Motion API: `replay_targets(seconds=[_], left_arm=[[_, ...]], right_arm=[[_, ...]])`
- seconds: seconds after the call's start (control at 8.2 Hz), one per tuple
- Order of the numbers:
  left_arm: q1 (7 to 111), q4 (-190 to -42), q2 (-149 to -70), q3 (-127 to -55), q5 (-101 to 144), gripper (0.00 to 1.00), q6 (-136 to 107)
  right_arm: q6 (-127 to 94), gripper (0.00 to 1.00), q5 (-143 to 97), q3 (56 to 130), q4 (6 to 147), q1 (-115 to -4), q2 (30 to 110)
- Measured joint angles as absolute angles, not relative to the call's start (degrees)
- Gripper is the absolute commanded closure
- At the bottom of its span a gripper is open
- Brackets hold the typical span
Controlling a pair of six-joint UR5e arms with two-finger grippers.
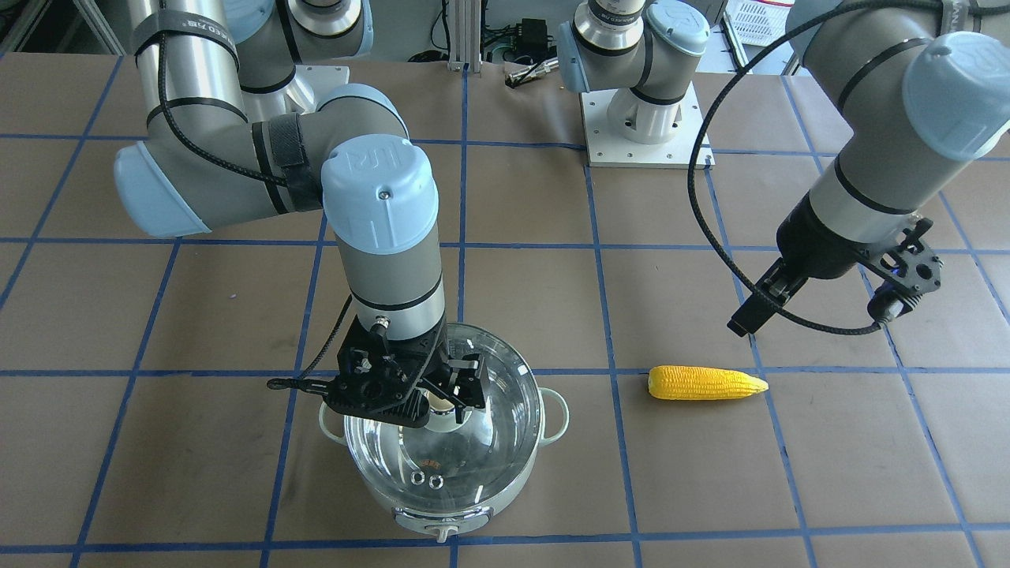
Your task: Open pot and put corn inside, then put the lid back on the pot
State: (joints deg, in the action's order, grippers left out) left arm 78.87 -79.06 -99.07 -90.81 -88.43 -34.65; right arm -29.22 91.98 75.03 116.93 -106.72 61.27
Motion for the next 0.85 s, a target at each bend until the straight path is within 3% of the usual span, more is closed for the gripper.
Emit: replay_targets(seconds=[0.61,0.85], left_arm=[[77.1,-72.0,-103.5,-94.6,-88.4,0.00,-62.4],[77.0,-69.8,-107.5,-95.6,-86.5,0.00,-68.3]], right_arm=[[-27.5,0.00,91.4,75.1,117.4,-107.9,59.6],[-27.1,0.07,90.7,75.1,117.3,-108.5,59.3]])
